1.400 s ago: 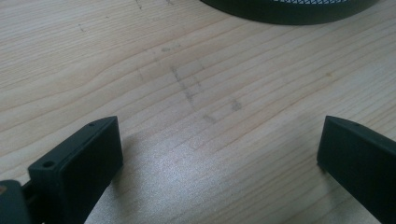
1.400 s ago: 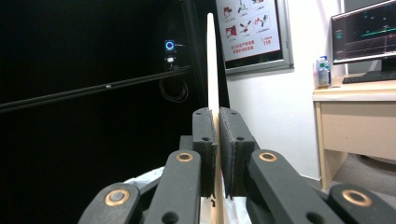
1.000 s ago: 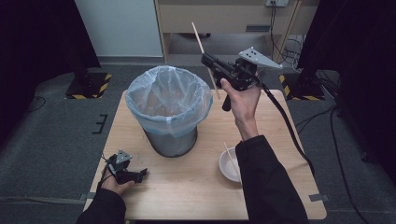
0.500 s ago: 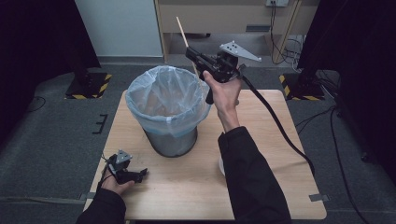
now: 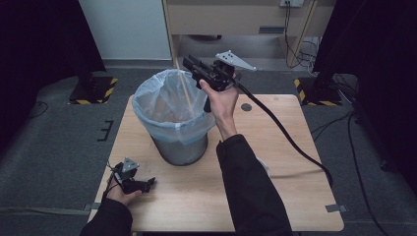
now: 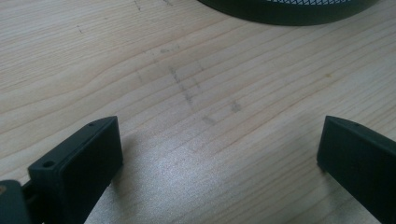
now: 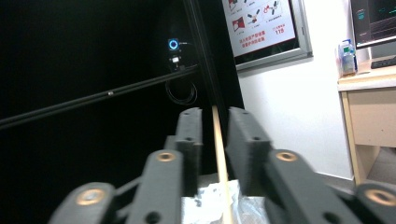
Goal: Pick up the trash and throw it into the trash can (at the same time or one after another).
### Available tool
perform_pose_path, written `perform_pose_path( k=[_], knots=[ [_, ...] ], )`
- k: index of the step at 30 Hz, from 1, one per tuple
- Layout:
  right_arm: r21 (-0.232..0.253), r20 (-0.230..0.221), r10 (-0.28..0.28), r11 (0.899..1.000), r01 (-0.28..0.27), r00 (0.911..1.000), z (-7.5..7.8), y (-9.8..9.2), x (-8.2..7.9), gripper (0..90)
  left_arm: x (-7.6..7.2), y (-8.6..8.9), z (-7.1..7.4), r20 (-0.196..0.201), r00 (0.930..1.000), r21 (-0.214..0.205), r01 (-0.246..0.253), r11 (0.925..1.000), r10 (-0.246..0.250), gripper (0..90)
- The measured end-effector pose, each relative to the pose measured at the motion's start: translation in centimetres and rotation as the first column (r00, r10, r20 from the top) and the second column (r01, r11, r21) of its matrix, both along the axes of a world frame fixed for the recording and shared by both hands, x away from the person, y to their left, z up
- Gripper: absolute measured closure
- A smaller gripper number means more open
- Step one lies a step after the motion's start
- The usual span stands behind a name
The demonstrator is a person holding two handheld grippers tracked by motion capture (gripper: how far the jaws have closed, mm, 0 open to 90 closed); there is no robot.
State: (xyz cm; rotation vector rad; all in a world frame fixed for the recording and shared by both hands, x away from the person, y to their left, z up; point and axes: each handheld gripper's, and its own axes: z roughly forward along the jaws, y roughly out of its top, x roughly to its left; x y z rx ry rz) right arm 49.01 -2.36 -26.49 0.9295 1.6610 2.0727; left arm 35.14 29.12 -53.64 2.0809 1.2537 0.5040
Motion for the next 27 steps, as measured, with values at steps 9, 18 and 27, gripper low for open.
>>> perform_pose_path(
  k=[9,18,27],
  knots=[
    [-0.073,0.032,-0.019,0.997,0.022,0.9993,1.6,-2.1,-1.1,55.2,0.0,0.0,0.0,0.000,1.0000,0.001,0.001,1.0000,-0.001,0.0],
    [-0.121,0.048,-0.042,0.992,0.048,0.9979,2.7,-7.2,-4.4,45.7,0.0,0.0,0.0,0.000,1.0000,0.002,0.001,1.0000,-0.001,0.0],
    [-0.133,0.006,-0.105,0.986,0.105,0.9944,-0.3,-13.6,-7.8,39.7,0.0,0.0,0.0,-0.001,1.0000,0.003,0.000,1.0000,0.000,0.0]
  ],
)
